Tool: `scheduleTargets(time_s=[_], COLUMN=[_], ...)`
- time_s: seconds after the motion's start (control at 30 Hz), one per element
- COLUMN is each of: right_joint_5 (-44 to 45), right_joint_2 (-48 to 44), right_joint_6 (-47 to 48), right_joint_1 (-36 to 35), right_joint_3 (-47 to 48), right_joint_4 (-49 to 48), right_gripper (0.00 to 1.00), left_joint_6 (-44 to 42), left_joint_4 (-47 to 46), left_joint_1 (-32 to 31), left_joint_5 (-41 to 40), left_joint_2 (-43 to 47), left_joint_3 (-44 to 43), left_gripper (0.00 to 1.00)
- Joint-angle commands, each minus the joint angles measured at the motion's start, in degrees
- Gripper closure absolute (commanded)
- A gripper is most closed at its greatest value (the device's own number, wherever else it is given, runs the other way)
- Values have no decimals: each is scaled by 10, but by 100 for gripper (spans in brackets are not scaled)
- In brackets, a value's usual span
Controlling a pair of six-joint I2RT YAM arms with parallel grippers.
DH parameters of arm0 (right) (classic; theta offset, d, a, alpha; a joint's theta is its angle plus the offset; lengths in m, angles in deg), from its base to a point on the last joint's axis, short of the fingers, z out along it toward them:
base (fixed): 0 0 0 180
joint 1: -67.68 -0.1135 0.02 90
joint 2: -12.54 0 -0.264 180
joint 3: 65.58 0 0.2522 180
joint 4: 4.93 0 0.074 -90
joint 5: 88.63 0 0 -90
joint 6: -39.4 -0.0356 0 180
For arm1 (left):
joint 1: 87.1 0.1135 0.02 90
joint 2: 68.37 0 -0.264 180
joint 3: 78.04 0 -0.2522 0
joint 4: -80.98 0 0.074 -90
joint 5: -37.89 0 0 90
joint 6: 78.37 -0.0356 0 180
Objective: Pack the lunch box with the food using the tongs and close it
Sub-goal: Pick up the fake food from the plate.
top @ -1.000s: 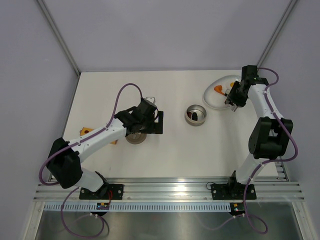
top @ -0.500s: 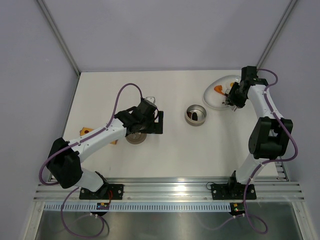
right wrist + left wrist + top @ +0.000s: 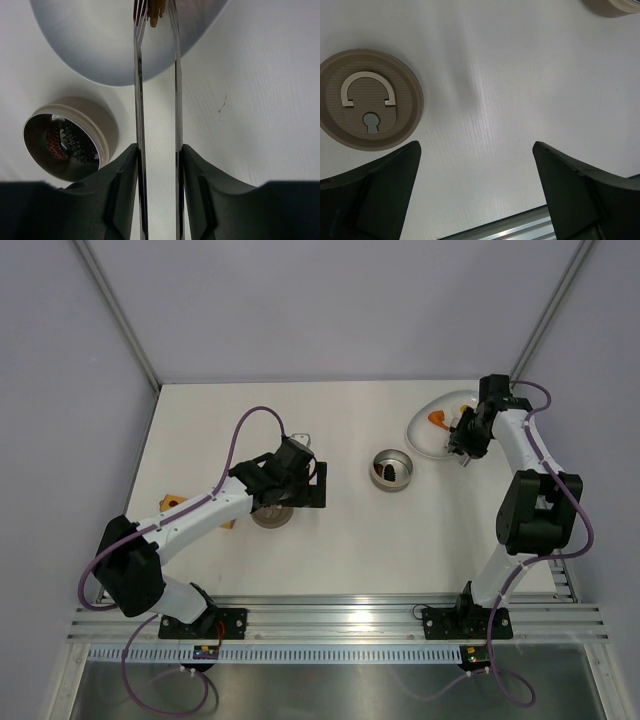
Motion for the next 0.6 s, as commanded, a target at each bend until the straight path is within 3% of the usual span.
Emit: scheduleTargets(time_s=[0.0, 0.27, 0.57], right_joint_5=[-5, 7, 9], right_joint_2=[8, 2, -31], right_joint_6=[-1, 2, -4], right_joint_1=[-12, -33, -70], right_joint_3=[27, 38, 35], right_joint_4=[-12, -5, 2], right_gripper=[55, 67, 72], left_joint_6=[-1, 0, 1], left_joint_4=[-23, -23, -24], left_joint_1=[2, 2, 2], left_joint_5=[7, 6, 7], left_joint_2=[3, 3, 3], left_joint_3=[-9, -6, -6], left_gripper=[1, 1, 1])
